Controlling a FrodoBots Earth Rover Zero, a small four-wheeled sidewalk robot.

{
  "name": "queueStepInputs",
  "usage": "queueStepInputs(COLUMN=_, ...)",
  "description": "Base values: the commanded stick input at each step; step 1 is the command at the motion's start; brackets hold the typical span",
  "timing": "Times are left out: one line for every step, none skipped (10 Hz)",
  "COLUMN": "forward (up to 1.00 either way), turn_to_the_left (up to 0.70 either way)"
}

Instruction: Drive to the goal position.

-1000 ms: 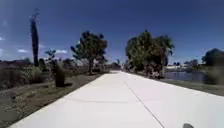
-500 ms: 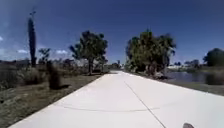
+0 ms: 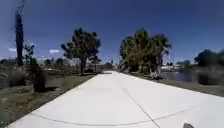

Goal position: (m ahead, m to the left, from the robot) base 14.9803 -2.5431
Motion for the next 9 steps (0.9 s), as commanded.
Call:
queueStepInputs(forward=0.70, turn_to_the_left=0.00)
queueStepInputs(forward=0.70, turn_to_the_left=0.00)
queueStepInputs(forward=0.70, turn_to_the_left=0.00)
queueStepInputs(forward=0.70, turn_to_the_left=0.00)
queueStepInputs(forward=0.70, turn_to_the_left=0.00)
queueStepInputs(forward=0.70, turn_to_the_left=0.00)
queueStepInputs(forward=0.70, turn_to_the_left=0.00)
queueStepInputs(forward=0.70, turn_to_the_left=0.00)
queueStepInputs(forward=0.70, turn_to_the_left=0.00)
